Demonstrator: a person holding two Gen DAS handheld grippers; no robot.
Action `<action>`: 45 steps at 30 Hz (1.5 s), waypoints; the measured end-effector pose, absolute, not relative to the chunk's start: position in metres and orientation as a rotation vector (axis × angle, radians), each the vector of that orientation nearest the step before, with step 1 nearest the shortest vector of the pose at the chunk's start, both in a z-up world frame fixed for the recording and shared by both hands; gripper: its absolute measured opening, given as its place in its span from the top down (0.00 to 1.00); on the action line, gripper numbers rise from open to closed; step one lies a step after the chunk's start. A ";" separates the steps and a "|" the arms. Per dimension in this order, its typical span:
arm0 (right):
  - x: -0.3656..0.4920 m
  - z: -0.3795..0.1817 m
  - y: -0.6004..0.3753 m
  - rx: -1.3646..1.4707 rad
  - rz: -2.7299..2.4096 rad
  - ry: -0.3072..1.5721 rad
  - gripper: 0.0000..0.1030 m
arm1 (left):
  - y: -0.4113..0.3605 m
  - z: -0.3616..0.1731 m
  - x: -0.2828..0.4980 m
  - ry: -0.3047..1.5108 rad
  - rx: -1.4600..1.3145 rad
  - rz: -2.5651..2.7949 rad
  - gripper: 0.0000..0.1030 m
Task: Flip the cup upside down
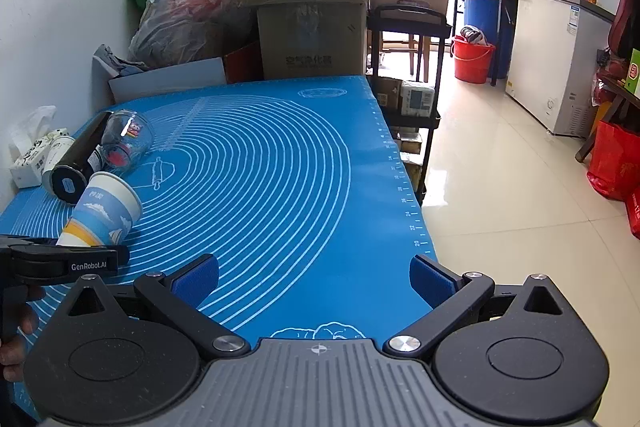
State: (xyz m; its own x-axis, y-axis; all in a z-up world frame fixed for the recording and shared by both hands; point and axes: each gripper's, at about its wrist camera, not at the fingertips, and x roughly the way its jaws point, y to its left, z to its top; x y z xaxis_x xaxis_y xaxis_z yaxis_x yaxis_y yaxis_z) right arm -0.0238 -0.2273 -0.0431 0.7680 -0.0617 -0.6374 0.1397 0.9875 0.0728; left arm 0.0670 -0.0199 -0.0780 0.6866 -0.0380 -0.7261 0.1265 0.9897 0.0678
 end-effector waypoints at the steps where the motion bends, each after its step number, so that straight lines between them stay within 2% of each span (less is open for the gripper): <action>1: -0.024 -0.043 -0.227 0.119 -0.110 0.688 0.00 | -0.019 -0.079 0.067 0.810 0.114 -0.094 0.45; 7: -0.018 -0.045 -0.227 0.114 -0.115 0.698 0.00 | -0.019 -0.080 0.068 0.818 0.115 -0.092 0.43; 9: -0.018 -0.045 -0.227 0.114 -0.116 0.698 0.00 | -0.018 -0.080 0.069 0.820 0.113 -0.087 0.34; 13: -0.017 -0.045 -0.226 0.112 -0.116 0.699 0.00 | -0.016 -0.079 0.068 0.812 0.112 -0.086 0.32; 15: -0.016 -0.045 -0.226 0.110 -0.115 0.699 0.00 | -0.015 -0.078 0.067 0.805 0.112 -0.083 0.26; 33: -0.021 -0.042 -0.220 0.098 -0.105 0.690 0.00 | -0.010 -0.070 0.062 0.780 0.112 -0.097 0.26; 38: -0.020 -0.038 -0.217 0.079 -0.086 0.692 0.00 | -0.004 -0.053 0.052 0.774 0.078 -0.136 0.25; 45: 0.002 -0.024 -0.195 -0.088 0.024 0.748 0.00 | 0.026 -0.018 0.027 0.677 0.085 -0.110 0.07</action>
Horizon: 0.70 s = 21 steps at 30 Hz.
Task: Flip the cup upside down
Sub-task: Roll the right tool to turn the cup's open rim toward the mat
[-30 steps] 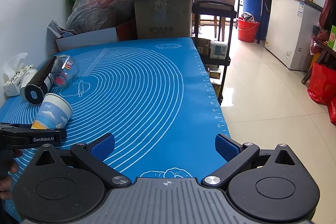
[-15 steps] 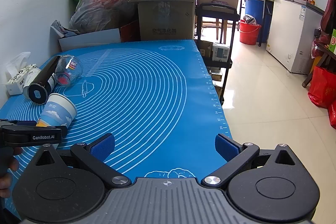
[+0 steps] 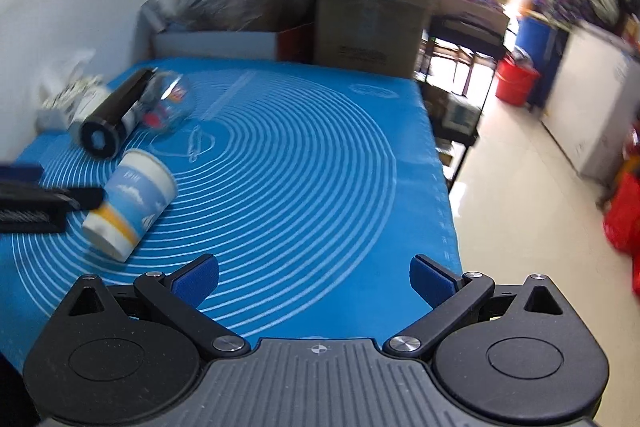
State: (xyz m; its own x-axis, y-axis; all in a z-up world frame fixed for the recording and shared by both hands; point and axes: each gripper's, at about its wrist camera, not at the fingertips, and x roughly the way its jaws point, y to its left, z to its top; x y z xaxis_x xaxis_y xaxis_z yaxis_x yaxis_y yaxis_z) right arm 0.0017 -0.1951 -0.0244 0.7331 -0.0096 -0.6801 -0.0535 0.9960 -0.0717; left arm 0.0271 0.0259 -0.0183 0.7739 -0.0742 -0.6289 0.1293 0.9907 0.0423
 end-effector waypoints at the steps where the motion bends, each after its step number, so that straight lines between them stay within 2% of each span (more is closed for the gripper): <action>1: 0.005 -0.021 -0.191 -0.127 0.035 0.749 0.00 | 0.031 -0.015 0.024 0.670 0.088 -0.097 0.06; 8: 0.031 0.008 -0.138 -0.619 0.143 0.748 0.00 | 0.075 -0.016 0.021 0.654 0.077 0.011 0.05; 12: 0.033 0.009 -0.092 -1.012 0.182 0.692 0.00 | 0.101 -0.026 0.024 0.667 0.010 0.039 0.05; 15: 0.035 -0.002 -0.063 -1.287 0.191 0.626 0.00 | 0.114 -0.032 0.027 0.679 -0.009 0.049 0.05; 21: 0.040 -0.064 -0.024 -1.884 0.225 0.492 0.00 | 0.129 -0.037 0.018 0.658 0.011 0.068 0.05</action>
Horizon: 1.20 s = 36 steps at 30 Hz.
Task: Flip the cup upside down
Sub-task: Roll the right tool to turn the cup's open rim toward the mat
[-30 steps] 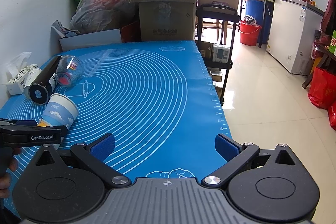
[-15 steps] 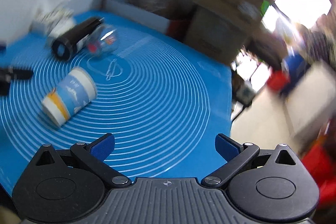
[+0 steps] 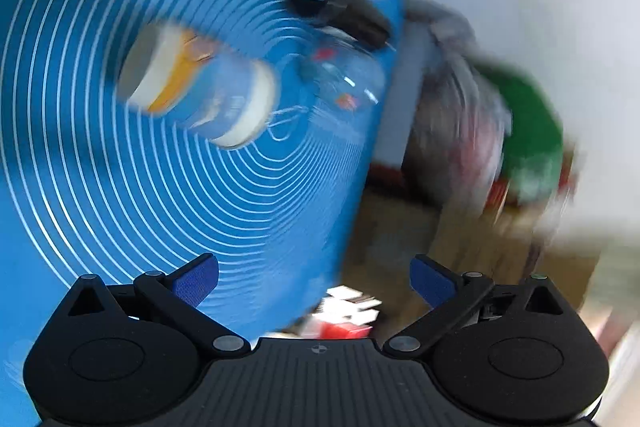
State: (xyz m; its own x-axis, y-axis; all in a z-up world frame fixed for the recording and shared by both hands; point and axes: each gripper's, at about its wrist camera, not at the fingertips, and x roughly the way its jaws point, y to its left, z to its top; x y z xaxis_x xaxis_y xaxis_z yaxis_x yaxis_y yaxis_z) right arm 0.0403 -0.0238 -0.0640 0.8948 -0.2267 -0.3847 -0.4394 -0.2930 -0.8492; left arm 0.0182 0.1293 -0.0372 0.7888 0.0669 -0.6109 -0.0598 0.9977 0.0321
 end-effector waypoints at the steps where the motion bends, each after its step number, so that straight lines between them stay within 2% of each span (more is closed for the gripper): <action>1: 0.038 -0.076 -0.021 -1.983 0.232 0.457 0.00 | 0.132 -0.039 0.016 0.654 0.018 0.074 0.05; 4: 0.040 -0.101 -0.014 -2.213 0.263 0.403 0.00 | 0.139 -0.045 0.010 0.645 0.022 0.086 0.05; 11: 0.030 -0.139 -0.027 -2.775 0.481 -0.022 0.00 | 0.154 -0.053 0.004 0.637 -0.004 0.078 0.05; 14: 0.028 -0.148 -0.027 -2.905 0.548 -0.085 0.00 | 0.160 -0.053 0.004 0.632 -0.026 0.077 0.05; 17: 0.024 -0.156 -0.027 -2.970 0.636 -0.096 0.00 | 0.166 -0.055 0.005 0.634 -0.041 0.083 0.05; 20: 0.017 -0.166 -0.029 -3.009 0.690 -0.105 0.10 | 0.173 -0.057 0.007 0.637 -0.055 0.098 0.05; 25: 0.019 -0.173 -0.022 -3.001 0.673 -0.019 0.40 | 0.181 -0.060 0.008 0.647 -0.073 0.106 0.05; 27: 0.024 -0.171 -0.021 -2.993 0.665 -0.008 0.45 | 0.181 -0.060 0.008 0.646 -0.069 0.106 0.05; 36: 0.020 -0.155 -0.023 -2.815 0.655 0.024 0.46 | 0.176 -0.060 0.009 0.652 -0.054 0.098 0.05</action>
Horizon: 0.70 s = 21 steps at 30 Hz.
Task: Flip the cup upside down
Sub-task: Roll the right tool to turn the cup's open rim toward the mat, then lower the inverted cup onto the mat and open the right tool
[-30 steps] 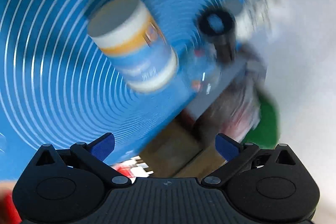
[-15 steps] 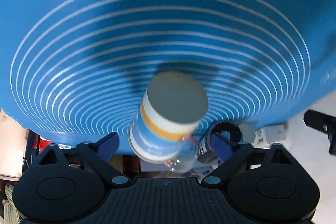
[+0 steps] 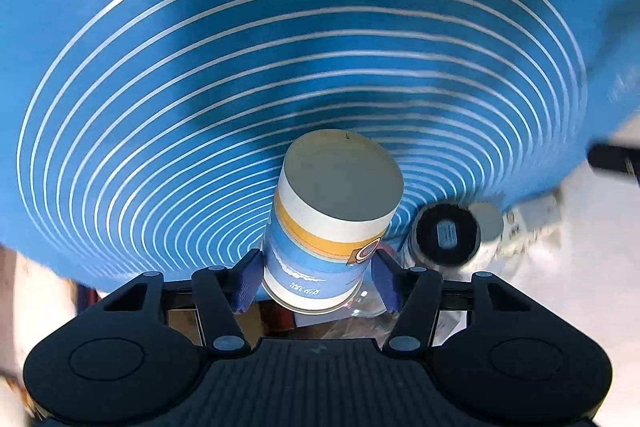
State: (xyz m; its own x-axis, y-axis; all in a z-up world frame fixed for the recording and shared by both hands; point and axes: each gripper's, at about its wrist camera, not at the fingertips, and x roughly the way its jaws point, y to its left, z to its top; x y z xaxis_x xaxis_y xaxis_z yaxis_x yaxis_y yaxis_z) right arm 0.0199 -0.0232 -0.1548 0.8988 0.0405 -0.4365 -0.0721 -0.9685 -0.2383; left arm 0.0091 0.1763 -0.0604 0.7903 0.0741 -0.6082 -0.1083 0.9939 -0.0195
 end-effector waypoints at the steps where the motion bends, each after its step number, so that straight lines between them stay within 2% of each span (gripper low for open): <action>1: 0.019 -0.150 -0.021 -2.762 0.651 0.056 0.46 | 0.176 -0.060 0.009 0.653 -0.054 0.097 0.05; 5: 0.021 -0.128 -0.014 -2.548 0.630 0.171 0.46 | 0.173 -0.060 0.010 0.655 -0.050 0.093 0.05; 8: 0.029 -0.100 -0.001 -2.257 0.613 0.347 0.46 | 0.170 -0.059 0.010 0.654 -0.044 0.089 0.05; 15: 0.058 -0.026 -0.007 -1.349 0.631 0.720 0.46 | 0.164 -0.057 0.013 0.659 -0.024 0.083 0.05; 21: 0.082 -0.021 -0.067 -0.603 0.616 0.840 0.46 | 0.155 -0.057 0.016 0.668 -0.001 0.074 0.05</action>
